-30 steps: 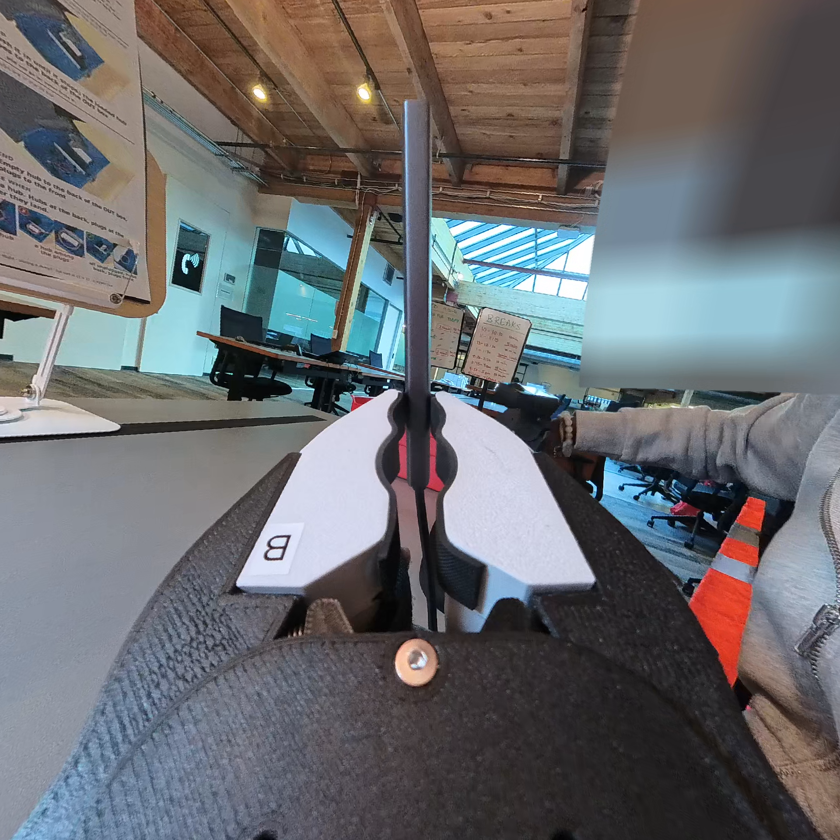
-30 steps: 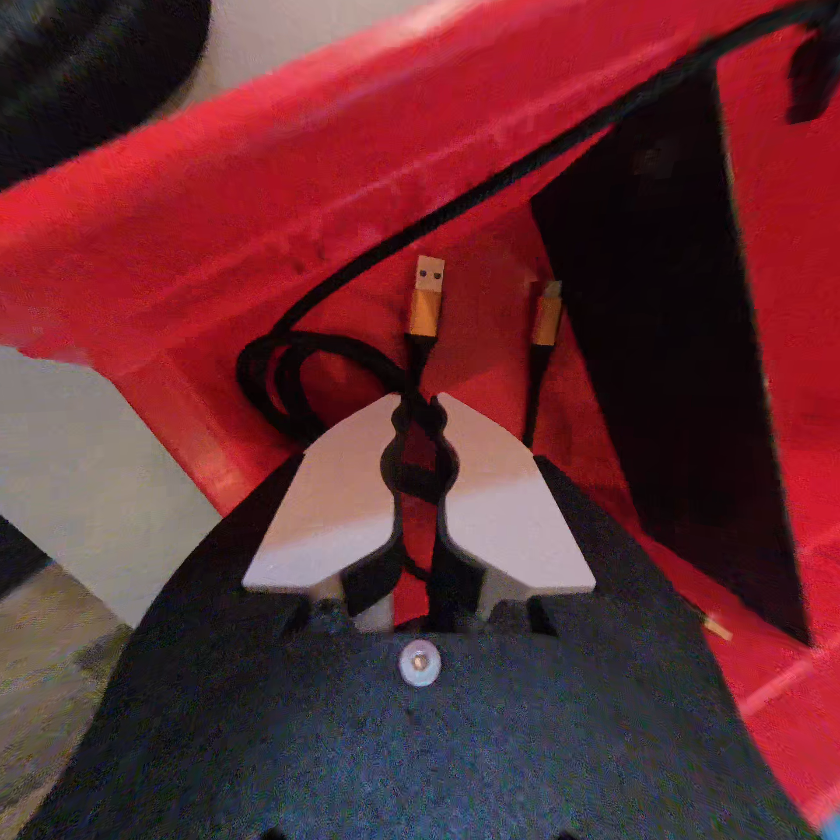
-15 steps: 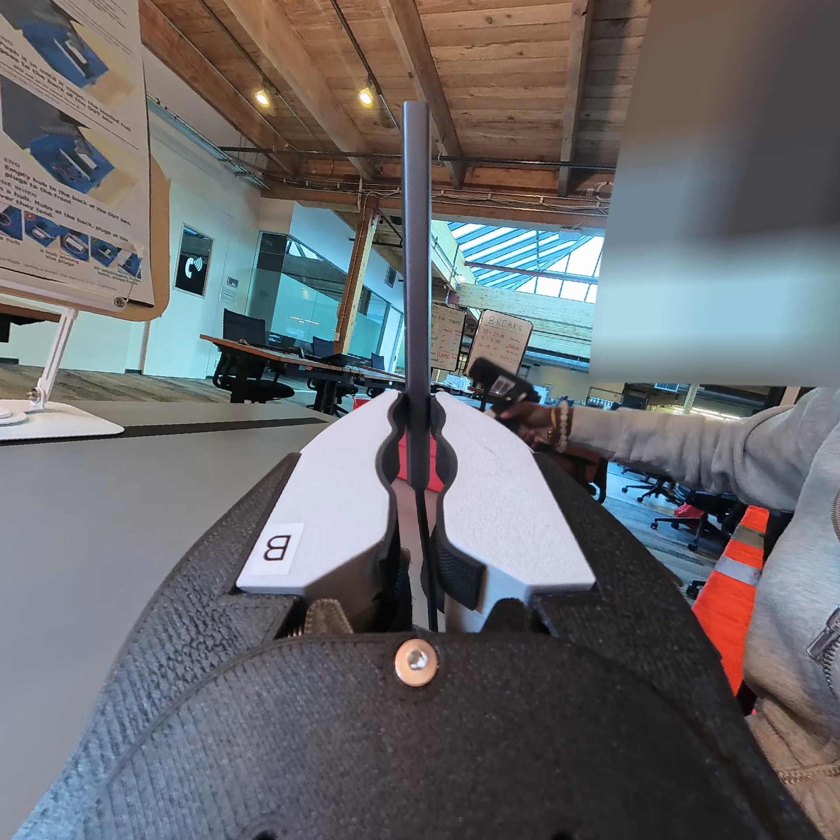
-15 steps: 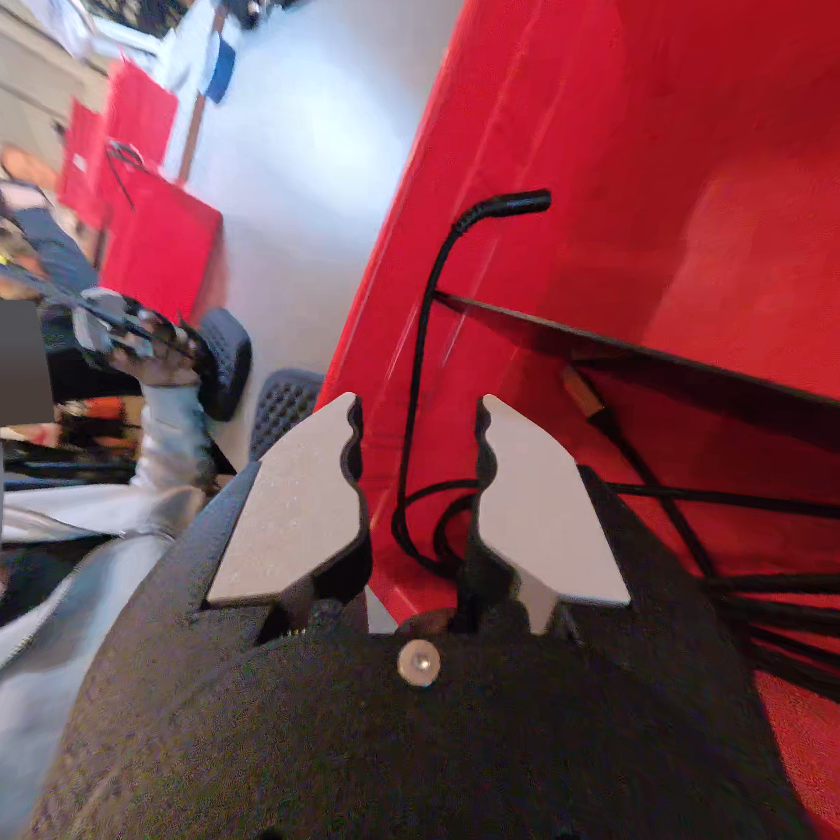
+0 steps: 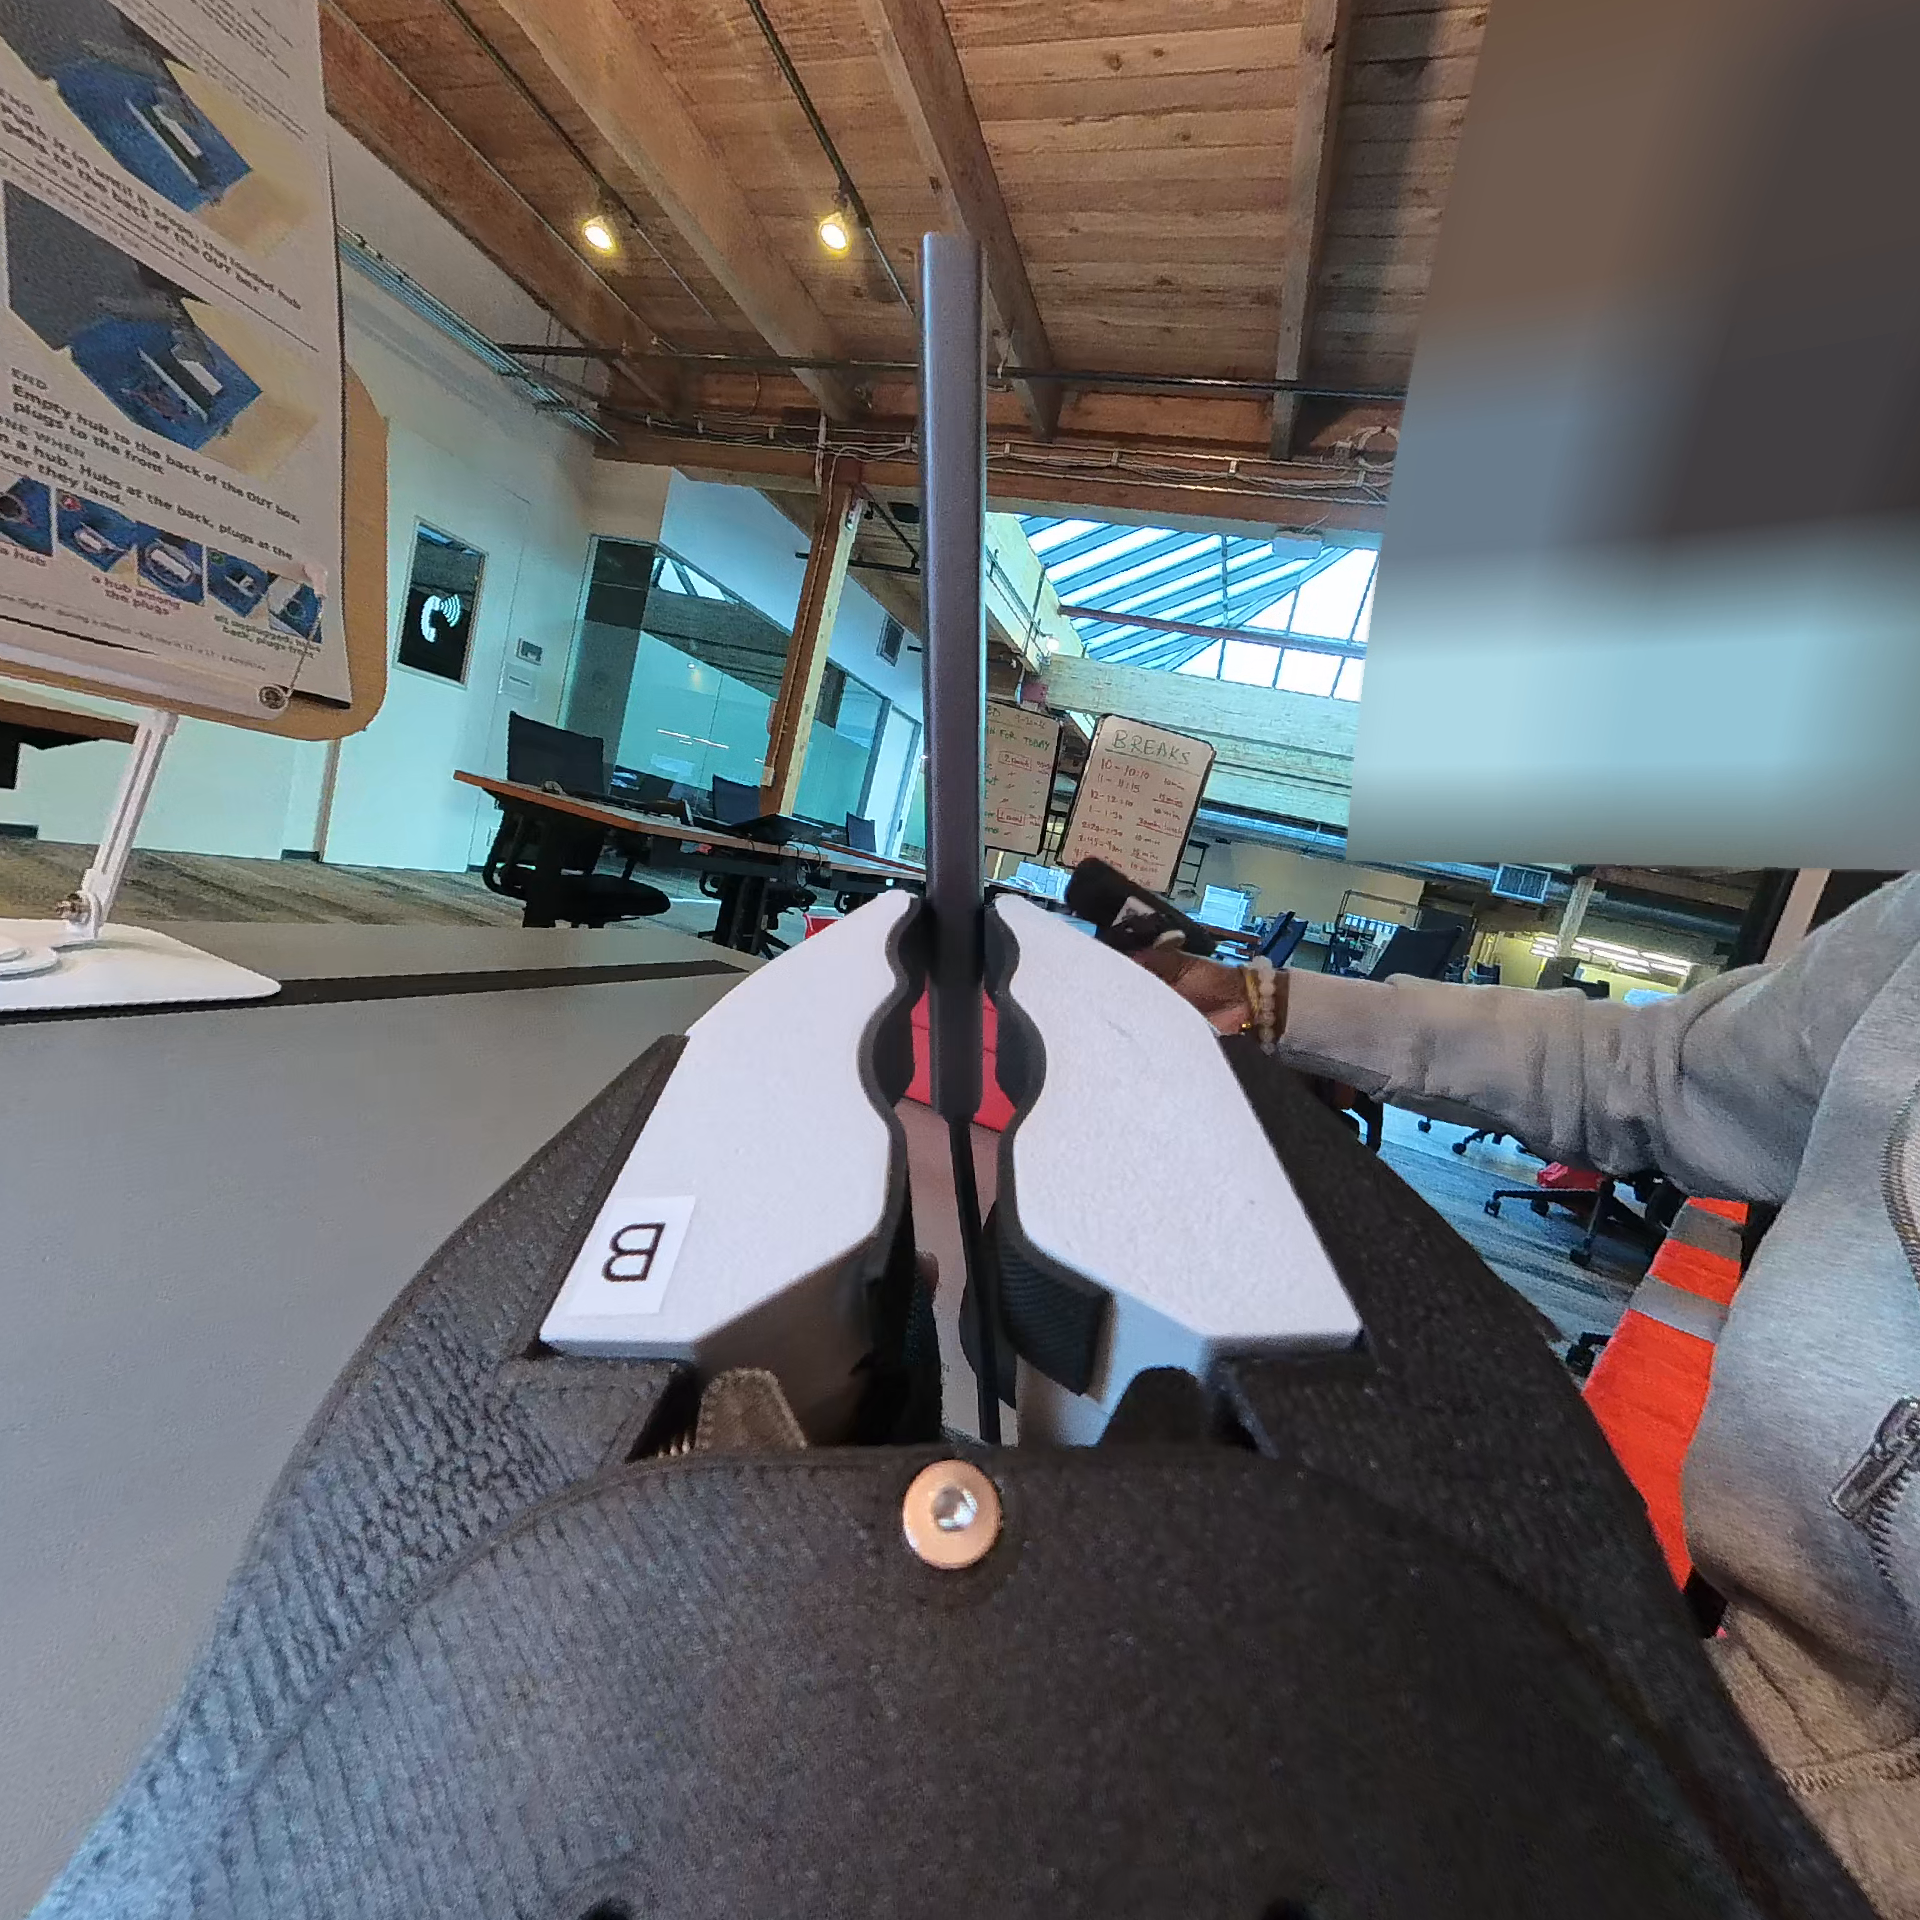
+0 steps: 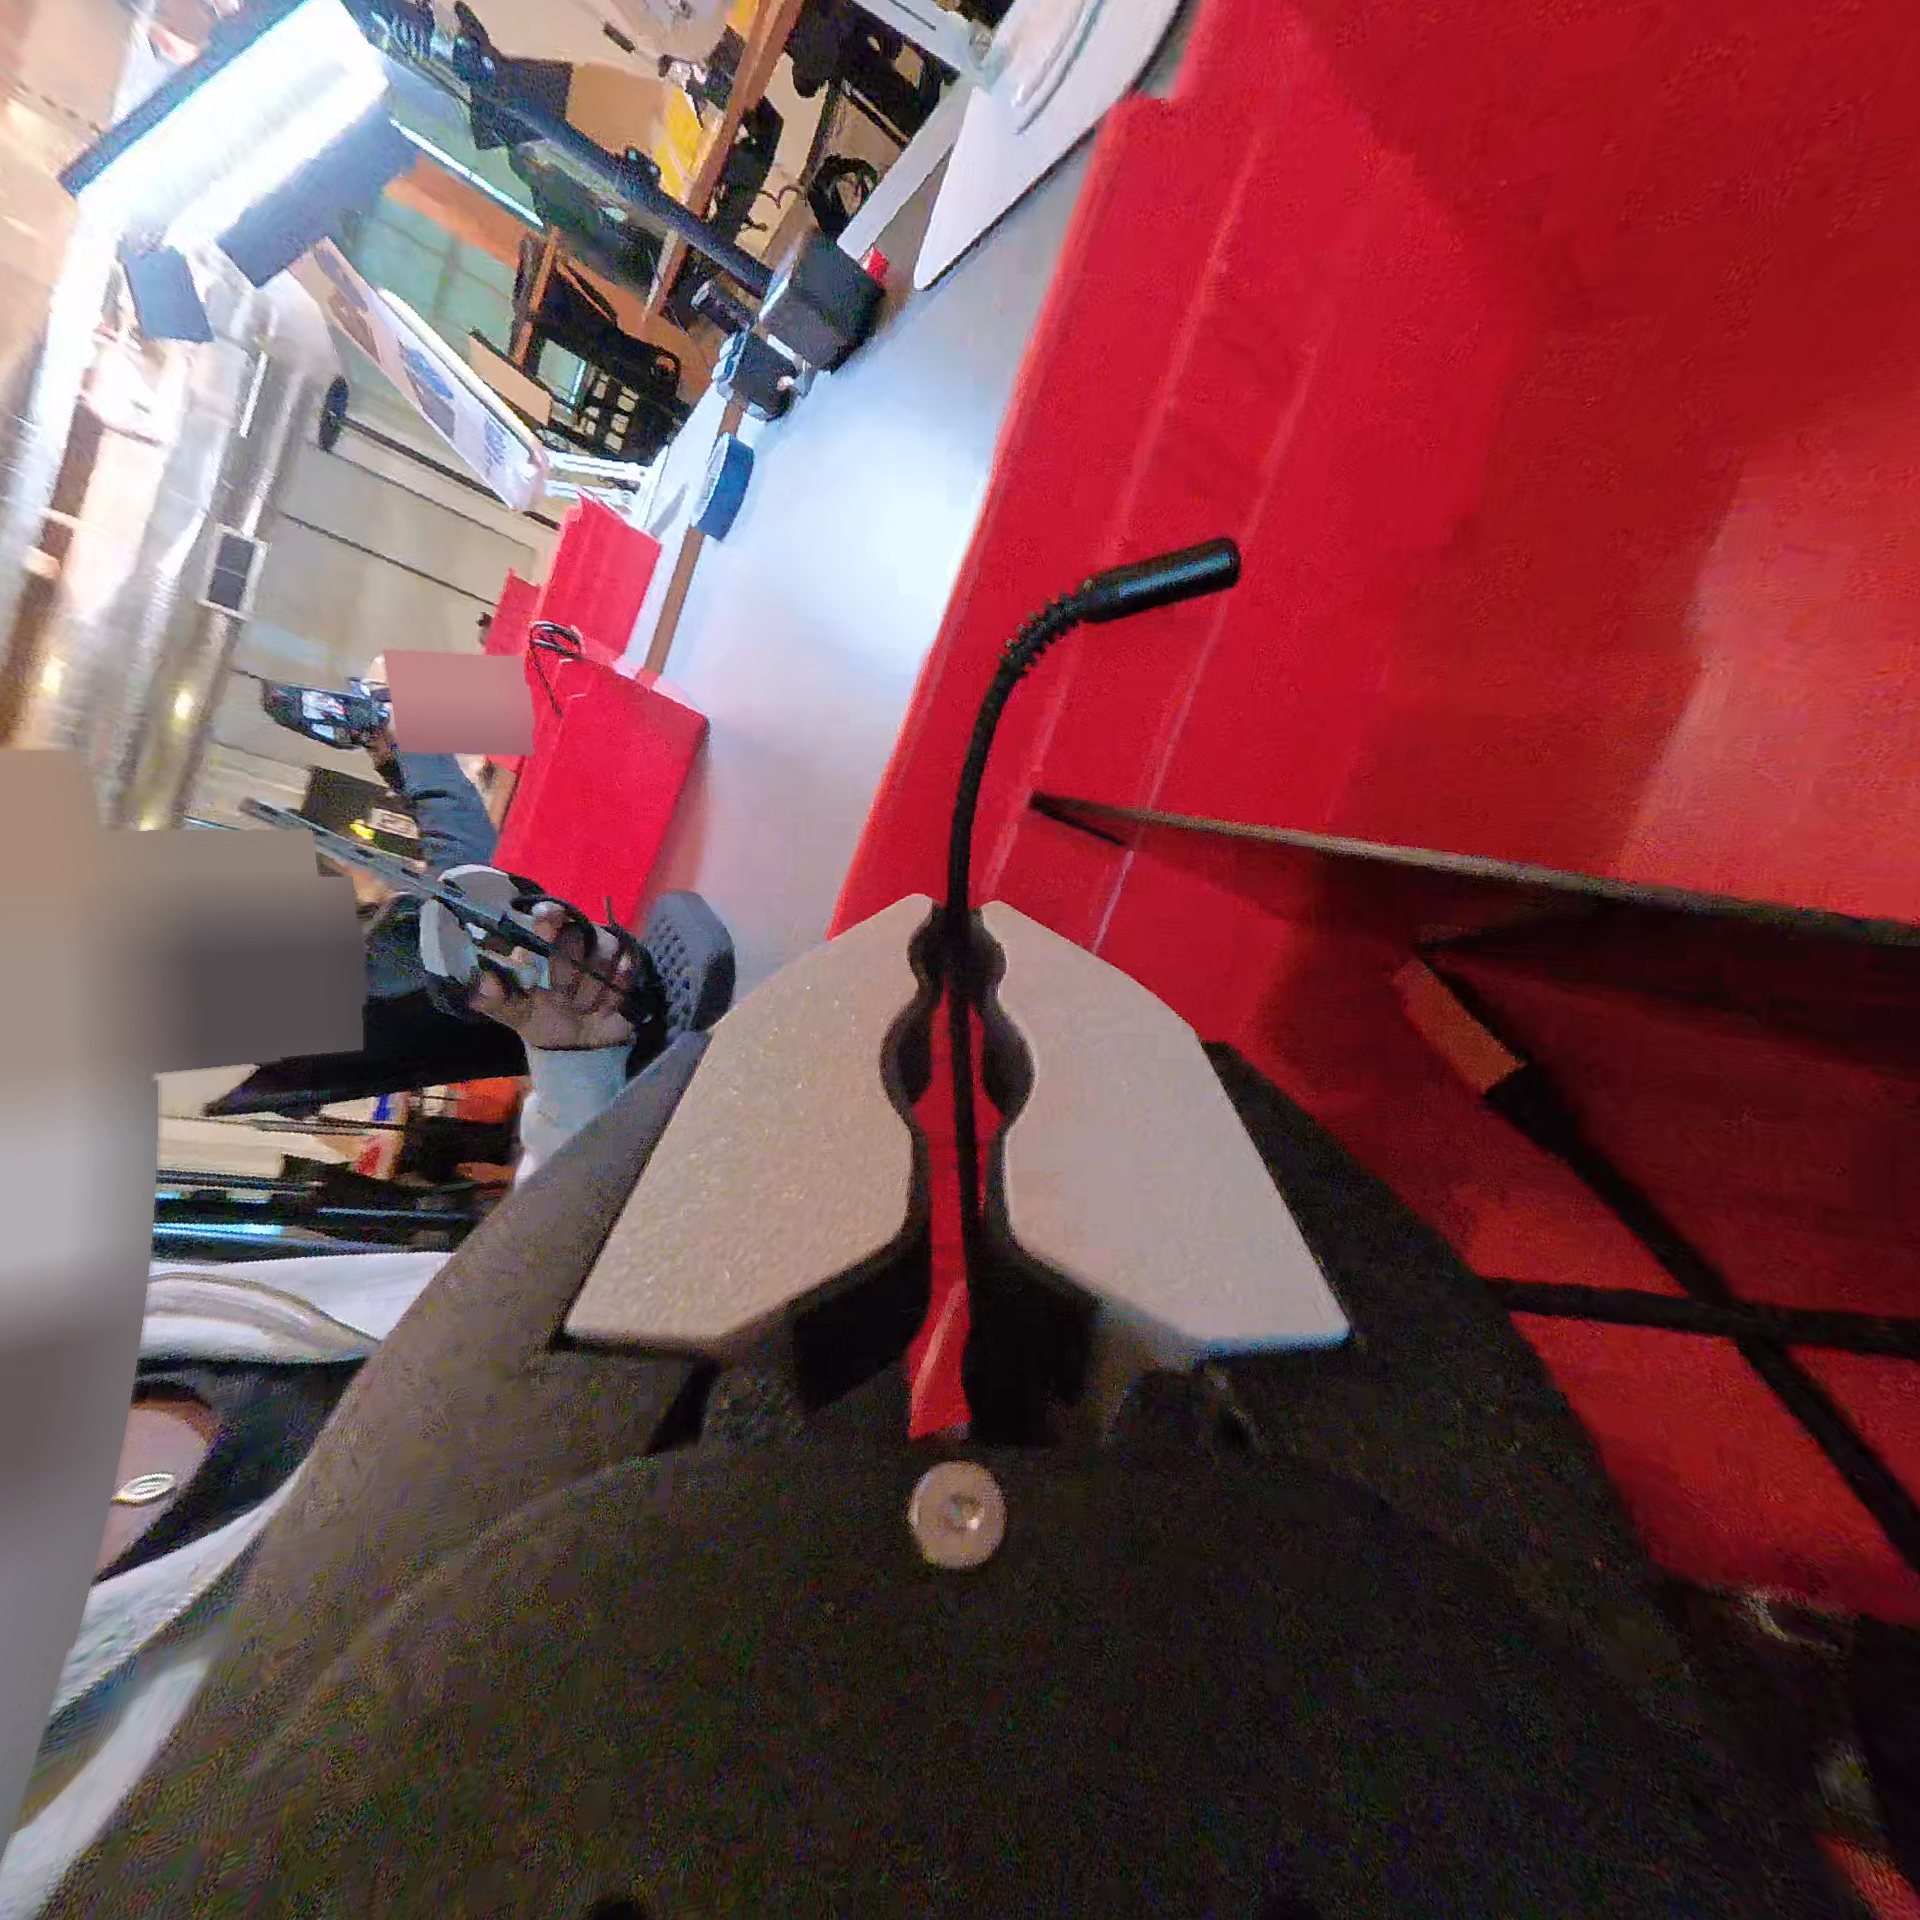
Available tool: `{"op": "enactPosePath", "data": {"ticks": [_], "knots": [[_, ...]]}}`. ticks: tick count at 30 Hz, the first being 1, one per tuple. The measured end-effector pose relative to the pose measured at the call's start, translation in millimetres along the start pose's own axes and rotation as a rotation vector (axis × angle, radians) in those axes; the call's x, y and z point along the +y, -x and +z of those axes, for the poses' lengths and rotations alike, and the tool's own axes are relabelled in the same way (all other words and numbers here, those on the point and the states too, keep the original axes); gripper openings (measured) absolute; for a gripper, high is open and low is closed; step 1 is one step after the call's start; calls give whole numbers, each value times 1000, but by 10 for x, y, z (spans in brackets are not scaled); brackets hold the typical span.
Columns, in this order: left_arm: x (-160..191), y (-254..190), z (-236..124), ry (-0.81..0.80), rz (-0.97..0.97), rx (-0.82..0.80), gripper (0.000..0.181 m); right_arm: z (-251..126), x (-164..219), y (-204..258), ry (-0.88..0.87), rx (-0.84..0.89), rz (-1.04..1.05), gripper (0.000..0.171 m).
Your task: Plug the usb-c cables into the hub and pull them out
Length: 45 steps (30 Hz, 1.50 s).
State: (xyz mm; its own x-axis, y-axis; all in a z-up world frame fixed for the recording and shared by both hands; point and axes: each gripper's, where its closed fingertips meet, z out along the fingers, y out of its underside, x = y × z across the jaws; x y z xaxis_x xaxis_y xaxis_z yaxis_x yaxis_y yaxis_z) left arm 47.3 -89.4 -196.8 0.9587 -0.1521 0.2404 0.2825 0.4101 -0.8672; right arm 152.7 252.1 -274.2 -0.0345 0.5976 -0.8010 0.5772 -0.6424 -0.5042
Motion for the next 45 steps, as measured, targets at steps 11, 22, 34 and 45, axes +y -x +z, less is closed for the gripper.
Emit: {"op": "enactPosePath", "data": {"ticks": [11,22,34,45], "knots": [[0,-27,0,1,14,10,11,-981,295,-474,20,739,-331,6],[-2,-18,-1,0,12,5,11,-643,433,-969,418,957,-533,8],[4,-3,4,3,-9,9,11,-1010,-355,417,-375,1061,-929,57],[31,-241,1,14,93,114,11,1071,1003,2814,-572,-574,-745,35]]}}
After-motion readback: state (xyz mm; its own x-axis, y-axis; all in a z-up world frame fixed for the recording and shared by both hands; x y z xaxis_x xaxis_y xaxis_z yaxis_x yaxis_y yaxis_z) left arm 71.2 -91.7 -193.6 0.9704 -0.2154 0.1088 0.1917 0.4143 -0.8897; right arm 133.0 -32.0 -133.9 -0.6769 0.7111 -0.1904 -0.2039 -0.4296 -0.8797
